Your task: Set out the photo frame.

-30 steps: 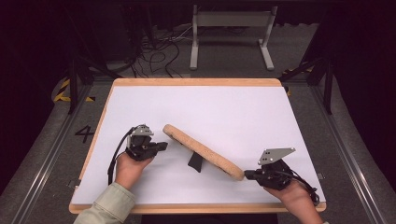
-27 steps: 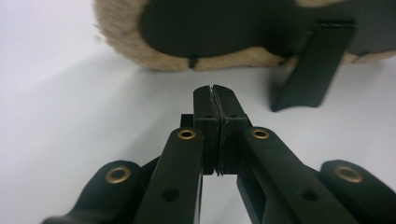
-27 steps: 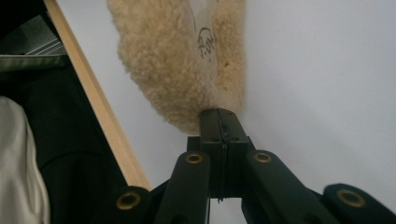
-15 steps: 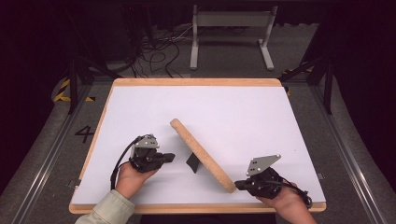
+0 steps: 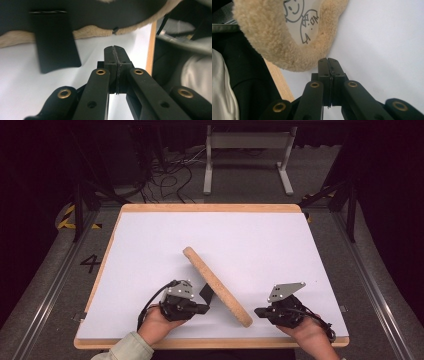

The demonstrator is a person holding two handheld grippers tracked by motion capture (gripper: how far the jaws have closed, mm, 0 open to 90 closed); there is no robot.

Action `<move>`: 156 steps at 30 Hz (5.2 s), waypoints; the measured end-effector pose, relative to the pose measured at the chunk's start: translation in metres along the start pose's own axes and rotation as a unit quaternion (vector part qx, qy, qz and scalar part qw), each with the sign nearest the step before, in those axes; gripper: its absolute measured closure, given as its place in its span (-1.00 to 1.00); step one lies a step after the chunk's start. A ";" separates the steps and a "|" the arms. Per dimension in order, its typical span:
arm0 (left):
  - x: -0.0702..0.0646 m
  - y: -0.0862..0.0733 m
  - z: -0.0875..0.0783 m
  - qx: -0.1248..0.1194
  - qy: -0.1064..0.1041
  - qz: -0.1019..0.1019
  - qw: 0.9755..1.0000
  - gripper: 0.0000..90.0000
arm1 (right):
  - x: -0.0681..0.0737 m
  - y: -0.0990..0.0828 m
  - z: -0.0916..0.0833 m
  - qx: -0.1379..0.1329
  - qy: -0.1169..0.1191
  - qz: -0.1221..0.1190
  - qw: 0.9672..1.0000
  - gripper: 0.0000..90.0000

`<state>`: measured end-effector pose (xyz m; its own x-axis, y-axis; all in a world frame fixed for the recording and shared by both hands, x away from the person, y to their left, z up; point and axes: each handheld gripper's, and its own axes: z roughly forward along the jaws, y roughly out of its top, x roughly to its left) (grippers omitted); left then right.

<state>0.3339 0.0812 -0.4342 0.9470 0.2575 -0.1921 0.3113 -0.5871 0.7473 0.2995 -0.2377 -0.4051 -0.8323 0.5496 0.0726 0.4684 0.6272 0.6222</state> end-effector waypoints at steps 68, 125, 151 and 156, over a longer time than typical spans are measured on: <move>0.017 -0.035 -0.031 -0.018 0.115 -0.103 0.988 0.74 | 0.036 0.032 0.053 0.033 0.040 -0.110 0.993 1.00; -0.006 -0.073 -0.093 -0.079 0.127 -0.156 0.976 -0.06 | 0.080 0.108 0.127 -0.006 0.061 -0.147 0.987 0.89; 0.006 -0.039 -0.047 -0.083 0.170 -0.193 0.963 0.07 | 0.026 0.076 0.056 -0.059 -0.022 -0.069 0.996 0.85; 0.009 -0.041 -0.053 -0.085 0.195 -0.193 0.958 0.48 | 0.021 0.072 0.049 -0.064 -0.030 -0.056 0.996 0.84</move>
<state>0.3251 0.1478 -0.4330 0.6526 0.7161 -0.2476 0.5834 -0.2664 0.7673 0.3300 -0.1538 -0.3972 -0.8564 0.5143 -0.0464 0.3292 0.6130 0.7182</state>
